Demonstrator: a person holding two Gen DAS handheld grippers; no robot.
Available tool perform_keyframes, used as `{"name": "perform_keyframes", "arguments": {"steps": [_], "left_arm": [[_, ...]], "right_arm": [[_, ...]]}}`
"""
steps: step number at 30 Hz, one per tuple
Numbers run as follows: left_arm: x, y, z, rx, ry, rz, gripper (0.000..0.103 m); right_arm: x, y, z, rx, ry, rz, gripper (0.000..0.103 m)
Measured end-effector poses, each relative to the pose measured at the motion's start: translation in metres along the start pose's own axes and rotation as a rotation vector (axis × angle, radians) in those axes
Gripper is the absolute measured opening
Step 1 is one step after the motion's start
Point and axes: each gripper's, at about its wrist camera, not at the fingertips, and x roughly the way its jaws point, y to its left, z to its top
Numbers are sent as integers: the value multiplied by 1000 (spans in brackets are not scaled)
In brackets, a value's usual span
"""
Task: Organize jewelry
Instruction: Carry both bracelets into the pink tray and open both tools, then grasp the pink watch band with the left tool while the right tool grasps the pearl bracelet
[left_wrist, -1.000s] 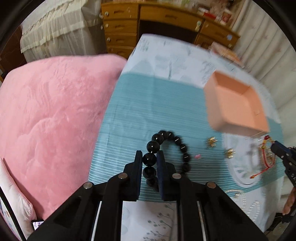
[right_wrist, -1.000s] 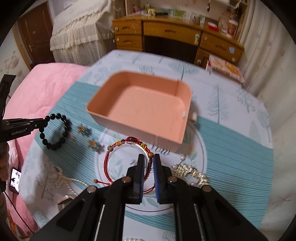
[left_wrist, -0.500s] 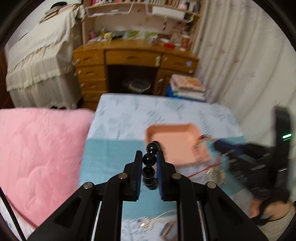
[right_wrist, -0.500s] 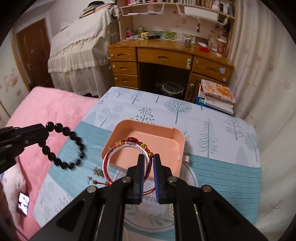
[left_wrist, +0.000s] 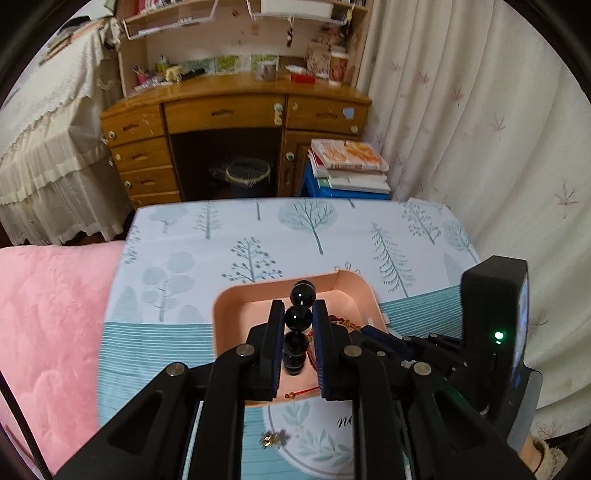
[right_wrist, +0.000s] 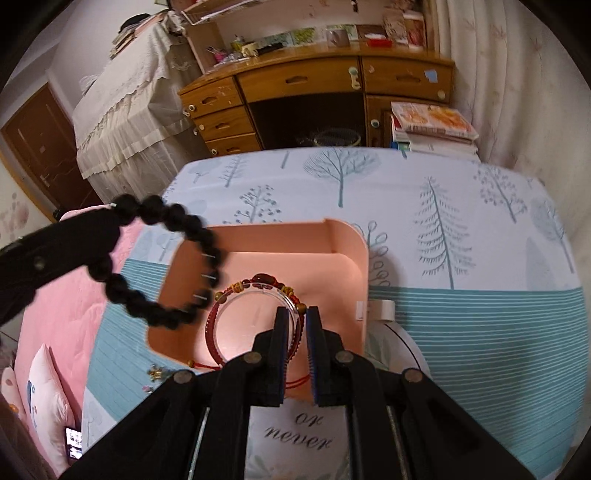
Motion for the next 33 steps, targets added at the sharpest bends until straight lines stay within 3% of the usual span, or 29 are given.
{"name": "perform_keyframes", "arguments": {"steps": [5,9,10,21,26,29,33], "left_arm": [[40,5,-10,6,68,21,16],[45,13,-20,12,78,70,65],[41,16,-23,12,62,76,70],[-22,31,-58,61,9,149,73],[-56,37,-84,48,-14,140,74],[-78,39,-99,27,-40,134,81],[-107,37,-120,9,-88,120,82]], "right_arm": [[18,-17,-2,52,33,15,10],[15,-19,-7,65,18,38,10],[12,-18,-8,62,11,35,10],[-55,-4,-40,77,-84,87,10],[-88,14,-65,40,-103,101,10],[-106,21,-79,20,-117,106,10],[-127,26,-96,10,-135,122,10]]}}
